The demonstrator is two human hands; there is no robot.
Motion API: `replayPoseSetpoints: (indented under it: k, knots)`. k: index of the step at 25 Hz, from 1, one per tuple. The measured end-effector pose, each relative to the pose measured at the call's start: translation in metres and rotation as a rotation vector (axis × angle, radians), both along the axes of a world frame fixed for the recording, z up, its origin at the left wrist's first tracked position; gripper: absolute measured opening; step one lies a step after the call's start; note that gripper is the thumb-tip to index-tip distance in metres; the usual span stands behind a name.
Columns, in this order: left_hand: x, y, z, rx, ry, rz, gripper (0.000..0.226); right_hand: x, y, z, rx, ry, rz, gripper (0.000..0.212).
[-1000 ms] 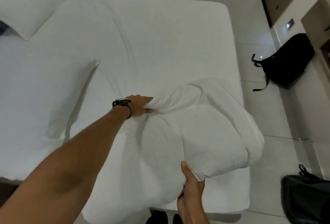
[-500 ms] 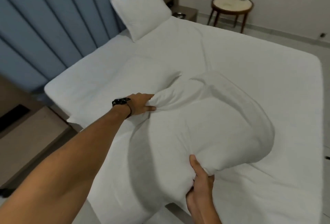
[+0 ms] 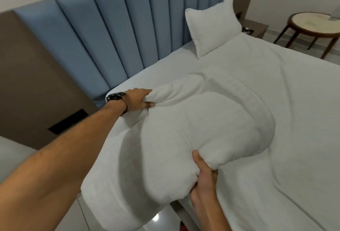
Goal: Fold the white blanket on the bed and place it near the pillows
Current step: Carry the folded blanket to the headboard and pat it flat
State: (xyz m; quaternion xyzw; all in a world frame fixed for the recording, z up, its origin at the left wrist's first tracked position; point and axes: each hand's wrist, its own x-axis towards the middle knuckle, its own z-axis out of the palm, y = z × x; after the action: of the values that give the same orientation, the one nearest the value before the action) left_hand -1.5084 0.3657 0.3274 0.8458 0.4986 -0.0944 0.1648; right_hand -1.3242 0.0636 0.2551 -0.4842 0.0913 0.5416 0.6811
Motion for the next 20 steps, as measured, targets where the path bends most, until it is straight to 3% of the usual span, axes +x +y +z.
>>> replayPoseSetpoints:
  k: [15,17,20]
  knots:
    - [-0.117,0.360,0.093,0.064,-0.040,0.133,0.056,-0.069,0.423,0.006,0.181,-0.006,0.216,0.076]
    - [-0.127,0.419,0.110,0.054,-0.053,0.136,0.052,-0.077,0.488,0.009,0.193,0.035,0.262,0.070]
    - [-0.136,0.492,0.126,0.019,-0.130,0.101,0.039,-0.076,0.565,-0.003,0.226,0.120,0.377,0.040]
